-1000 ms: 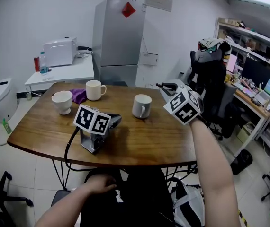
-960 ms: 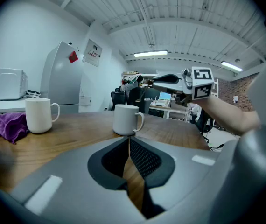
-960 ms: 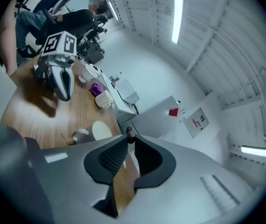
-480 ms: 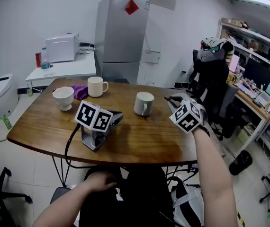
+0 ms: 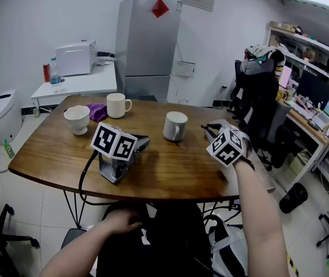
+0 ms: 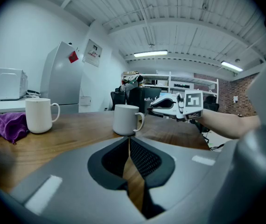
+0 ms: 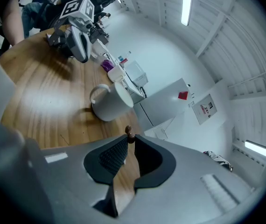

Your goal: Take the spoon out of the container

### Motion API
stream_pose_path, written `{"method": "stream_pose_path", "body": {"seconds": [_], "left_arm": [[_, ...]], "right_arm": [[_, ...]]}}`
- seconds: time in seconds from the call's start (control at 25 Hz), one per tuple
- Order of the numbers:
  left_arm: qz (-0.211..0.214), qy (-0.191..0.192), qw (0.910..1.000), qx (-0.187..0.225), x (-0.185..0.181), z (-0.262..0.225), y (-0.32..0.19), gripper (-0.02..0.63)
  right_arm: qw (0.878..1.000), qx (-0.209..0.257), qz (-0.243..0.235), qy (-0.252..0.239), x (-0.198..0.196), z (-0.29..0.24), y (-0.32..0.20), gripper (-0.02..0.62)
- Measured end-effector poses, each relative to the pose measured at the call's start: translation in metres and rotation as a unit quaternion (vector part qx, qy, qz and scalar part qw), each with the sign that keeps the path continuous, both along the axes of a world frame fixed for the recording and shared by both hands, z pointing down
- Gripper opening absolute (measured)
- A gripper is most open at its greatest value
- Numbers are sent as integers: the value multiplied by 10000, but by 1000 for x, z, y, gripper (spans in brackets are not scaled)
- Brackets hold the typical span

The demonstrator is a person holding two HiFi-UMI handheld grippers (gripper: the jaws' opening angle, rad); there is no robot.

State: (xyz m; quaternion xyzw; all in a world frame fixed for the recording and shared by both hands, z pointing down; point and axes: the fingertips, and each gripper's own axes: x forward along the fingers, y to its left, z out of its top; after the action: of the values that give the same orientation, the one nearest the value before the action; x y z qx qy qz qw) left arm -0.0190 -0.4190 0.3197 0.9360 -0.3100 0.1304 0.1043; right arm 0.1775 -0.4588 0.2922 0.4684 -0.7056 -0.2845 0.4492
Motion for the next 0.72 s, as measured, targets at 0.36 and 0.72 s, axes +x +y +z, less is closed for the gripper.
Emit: {"method": "stream_pose_path", "body": {"seconds": [0.36, 0.72], "left_arm": [[-2, 5, 10000, -10, 0, 0, 0, 11], [0, 4, 10000, -6, 0, 0, 0, 11]], "right_arm": [[9971, -448, -21, 621, 0, 29, 3, 46], [9844, -1529, -142, 857, -5, 64, 13, 51]]}}
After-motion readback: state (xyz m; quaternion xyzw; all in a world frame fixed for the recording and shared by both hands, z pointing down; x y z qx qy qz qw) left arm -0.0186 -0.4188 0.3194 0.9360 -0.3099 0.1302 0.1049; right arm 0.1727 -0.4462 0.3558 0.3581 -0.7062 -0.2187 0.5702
